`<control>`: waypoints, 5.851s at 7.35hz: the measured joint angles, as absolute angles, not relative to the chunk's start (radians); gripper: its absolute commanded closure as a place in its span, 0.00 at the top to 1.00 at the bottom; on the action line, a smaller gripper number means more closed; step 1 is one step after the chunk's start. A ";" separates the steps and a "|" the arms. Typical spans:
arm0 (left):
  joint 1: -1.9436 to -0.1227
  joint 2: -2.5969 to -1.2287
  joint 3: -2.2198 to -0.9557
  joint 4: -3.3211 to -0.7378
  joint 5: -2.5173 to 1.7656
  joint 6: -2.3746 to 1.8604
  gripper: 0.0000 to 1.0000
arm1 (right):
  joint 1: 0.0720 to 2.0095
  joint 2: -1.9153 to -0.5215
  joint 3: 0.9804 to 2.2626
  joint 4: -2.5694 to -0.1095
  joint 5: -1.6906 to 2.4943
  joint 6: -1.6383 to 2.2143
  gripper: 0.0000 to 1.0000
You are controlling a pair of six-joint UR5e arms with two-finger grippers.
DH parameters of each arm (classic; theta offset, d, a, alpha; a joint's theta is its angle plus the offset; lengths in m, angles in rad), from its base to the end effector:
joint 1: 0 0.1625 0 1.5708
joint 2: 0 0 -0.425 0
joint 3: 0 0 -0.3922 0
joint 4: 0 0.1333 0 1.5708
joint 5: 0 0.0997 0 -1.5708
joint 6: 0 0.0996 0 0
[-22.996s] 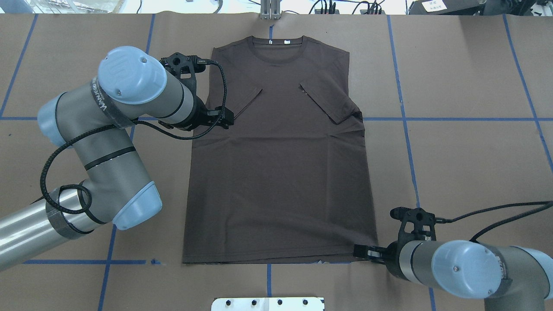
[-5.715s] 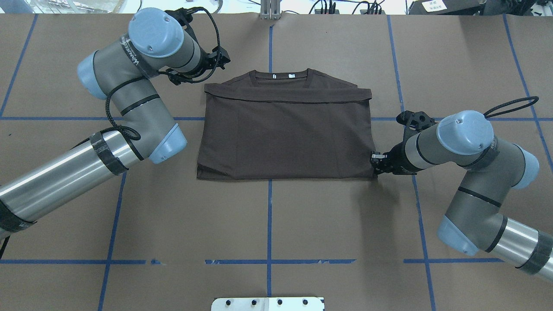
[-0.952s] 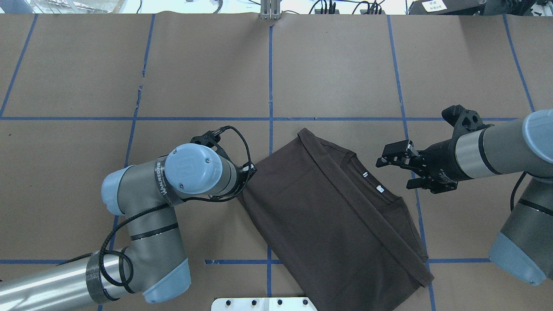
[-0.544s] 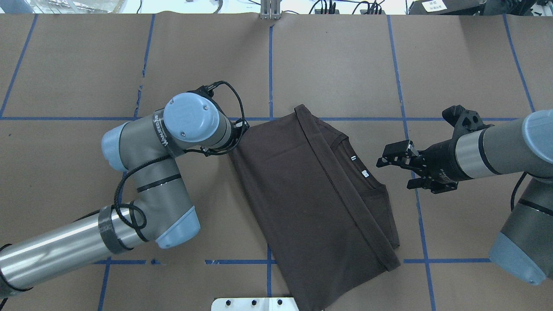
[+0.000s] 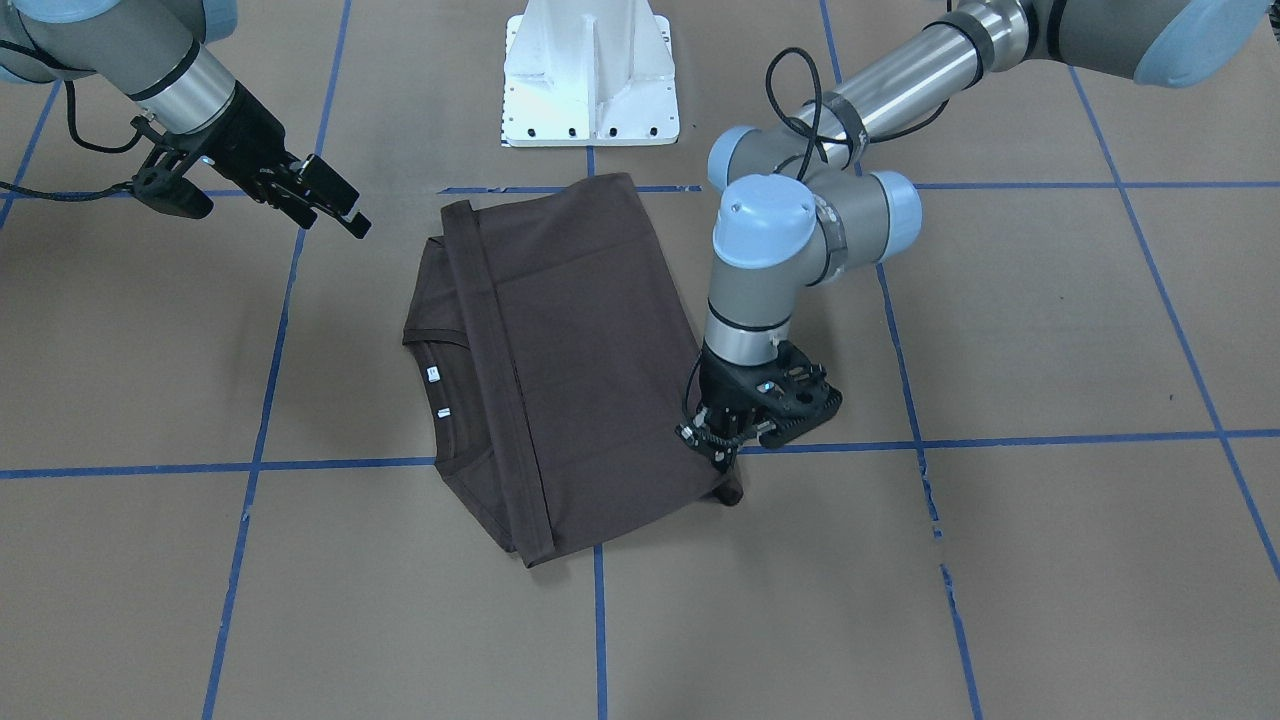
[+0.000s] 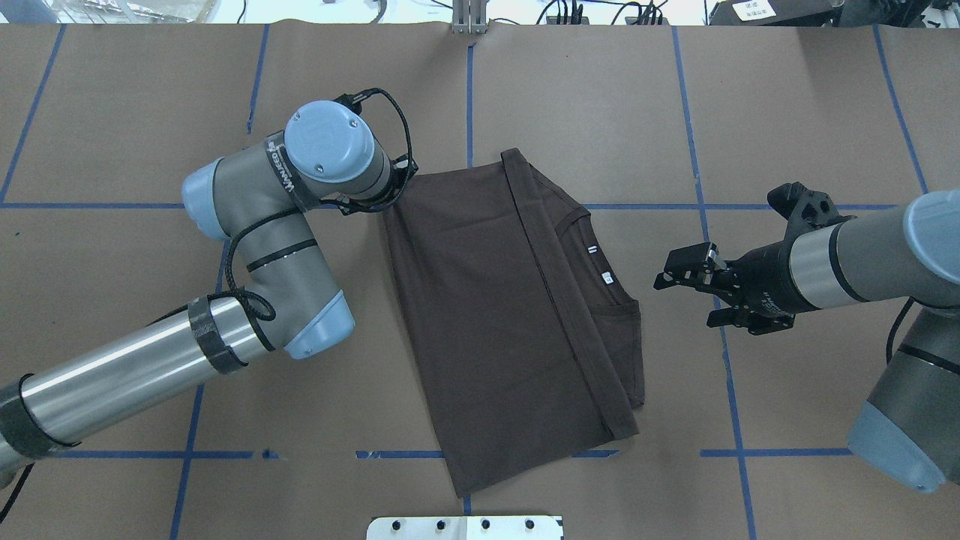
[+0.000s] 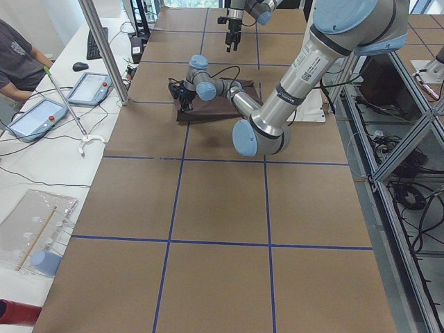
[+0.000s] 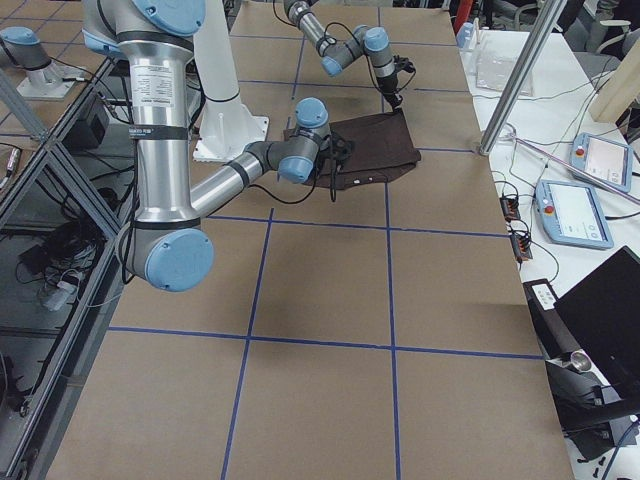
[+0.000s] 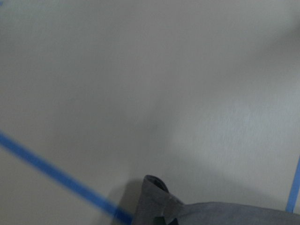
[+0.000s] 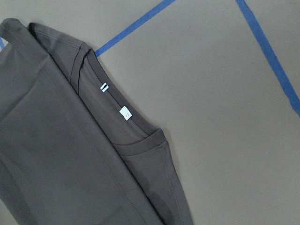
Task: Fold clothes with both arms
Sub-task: 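Grasp the shirt corner with the left gripper and pull it away from the robot, then lower the right gripper onto the shirt's side edge and grasp it, then fold the side edge over toward the shirt's middle with the right gripper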
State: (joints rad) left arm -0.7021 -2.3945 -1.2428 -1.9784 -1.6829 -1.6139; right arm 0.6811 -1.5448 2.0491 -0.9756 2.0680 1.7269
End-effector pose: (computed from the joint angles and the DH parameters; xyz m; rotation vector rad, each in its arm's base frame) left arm 0.5290 -0.6075 0.2477 0.1969 0.9043 -0.6419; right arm -0.3171 -0.3674 0.3488 -0.1523 -1.1627 0.4674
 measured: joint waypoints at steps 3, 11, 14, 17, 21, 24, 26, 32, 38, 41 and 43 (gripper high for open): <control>-0.723 -2.506 -1.004 -2.180 -1.636 -1.542 1.00 | 0.679 -1.533 2.035 -0.975 2.065 1.724 1.00; -0.771 -2.300 -1.312 -2.138 -1.803 -1.365 1.00 | 0.586 -1.215 1.936 -1.306 1.954 1.515 1.00; -0.778 -2.201 -1.514 -2.031 -1.832 -1.299 1.00 | 0.407 -1.019 1.857 -1.597 1.742 1.411 1.00; -0.777 -2.182 -1.555 -2.012 -1.835 -1.295 1.00 | 0.316 -0.946 1.817 -1.810 1.698 1.367 1.00; -0.776 -2.182 -1.557 -2.011 -1.835 -1.302 1.00 | 0.288 -0.954 1.789 -1.856 1.697 1.350 1.00; -0.775 -2.183 -1.557 -2.012 -1.835 -1.302 1.00 | 0.286 -0.963 1.777 -1.876 1.703 1.319 1.00; -0.775 -2.186 -1.557 -2.011 -1.836 -1.302 1.00 | 0.284 -0.971 1.773 -1.879 1.708 1.308 1.00; -0.774 -2.193 -1.557 -2.012 -1.836 -1.304 1.00 | 0.293 -0.989 1.771 -1.881 1.709 1.286 1.00; -0.772 -2.194 -1.557 -2.013 -1.836 -1.308 1.00 | 0.321 -1.060 1.842 -1.881 1.724 1.261 1.00; -0.770 -2.196 -1.557 -2.013 -1.836 -1.318 1.00 | 0.327 -1.083 1.846 -1.880 1.724 1.257 1.00; -0.770 -2.200 -1.557 -2.013 -1.836 -1.319 1.00 | 0.339 -1.113 1.850 -1.877 1.723 1.241 1.00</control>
State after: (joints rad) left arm -0.7701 -2.1997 -1.5570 -2.0126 -1.8362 -1.3190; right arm 0.3392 -1.1126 1.8503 -1.8775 1.7232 1.2405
